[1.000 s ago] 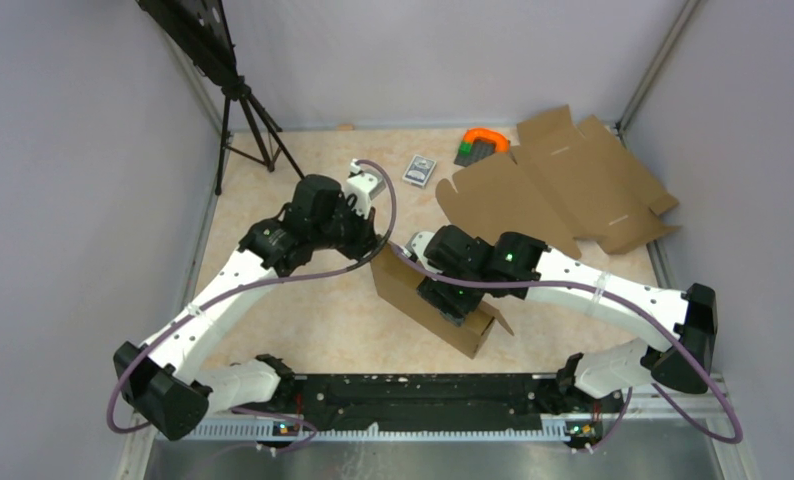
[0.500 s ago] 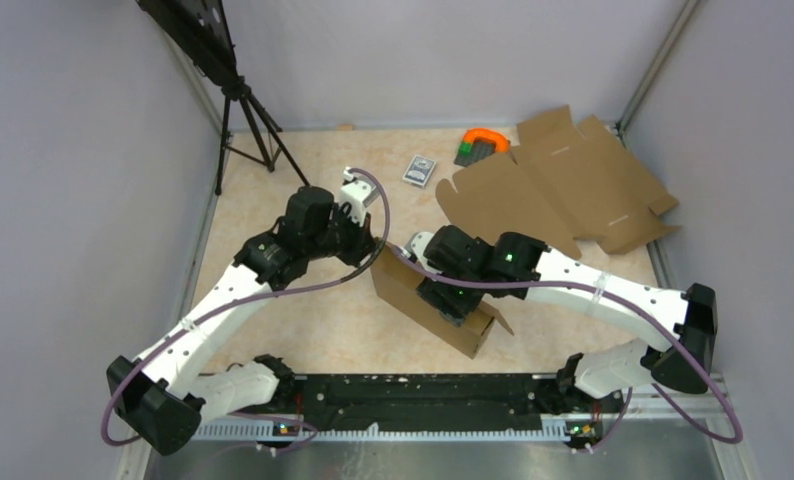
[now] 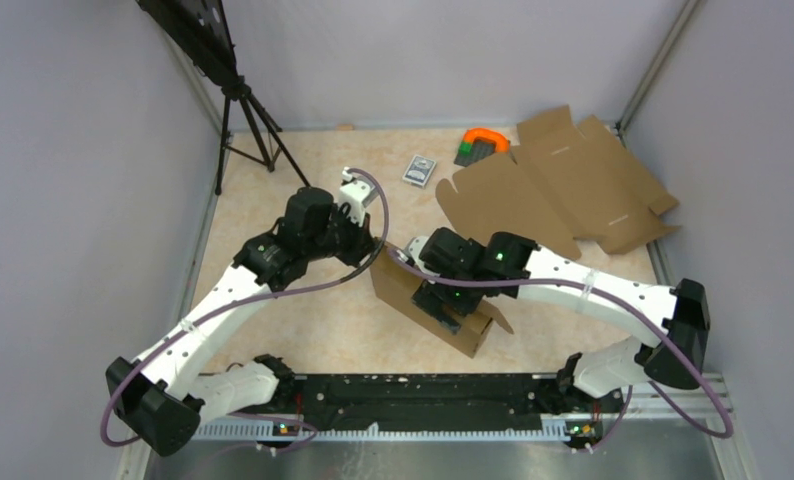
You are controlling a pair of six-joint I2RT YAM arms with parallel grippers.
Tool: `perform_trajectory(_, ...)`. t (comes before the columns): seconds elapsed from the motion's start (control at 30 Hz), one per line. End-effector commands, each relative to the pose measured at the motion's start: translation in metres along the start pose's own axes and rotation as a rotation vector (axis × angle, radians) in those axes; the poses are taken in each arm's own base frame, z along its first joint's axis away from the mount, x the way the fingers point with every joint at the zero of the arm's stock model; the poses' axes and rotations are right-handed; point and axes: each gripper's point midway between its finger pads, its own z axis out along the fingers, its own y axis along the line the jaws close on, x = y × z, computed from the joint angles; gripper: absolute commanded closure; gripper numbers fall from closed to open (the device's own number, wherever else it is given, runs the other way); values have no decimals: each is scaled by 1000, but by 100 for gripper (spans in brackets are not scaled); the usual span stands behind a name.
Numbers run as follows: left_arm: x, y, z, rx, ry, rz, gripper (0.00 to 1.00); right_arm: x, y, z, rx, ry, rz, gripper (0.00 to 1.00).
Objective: Fold the paper box
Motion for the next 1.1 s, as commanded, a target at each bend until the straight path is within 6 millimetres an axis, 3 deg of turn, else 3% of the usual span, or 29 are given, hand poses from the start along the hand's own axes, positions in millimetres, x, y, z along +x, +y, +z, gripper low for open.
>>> perform_trajectory(0.0, 4, -1, -3, -6, 27, -30, 100, -10, 0, -9, 11, -18, -3, 9)
perform_trajectory(0.07, 5, 0, -4, -14, 39, -47, 100, -20, 1, -12, 7, -42, 2, 2)
perform_trajectory(0.4, 10, -3, -3, -6, 40, -89, 100, -72, 1, -19, 23, -175, 17, 1)
perform_trajectory(0.63, 11, -4, -3, -6, 41, -117, 100, -101, 6, -5, 1, -268, 18, 11)
perform_trajectory(0.73, 13, -3, -4, -16, 47, -121, 100, -103, 5, 3, 10, -289, 6, 16)
perform_trajectory(0.87, 13, -3, -7, -23, 52, -132, 90, -97, 5, 13, 8, -295, -35, 29)
perform_trajectory(1.07, 4, -1, -21, -51, 12, -177, 49, -75, 2, 15, 16, -229, -93, 43)
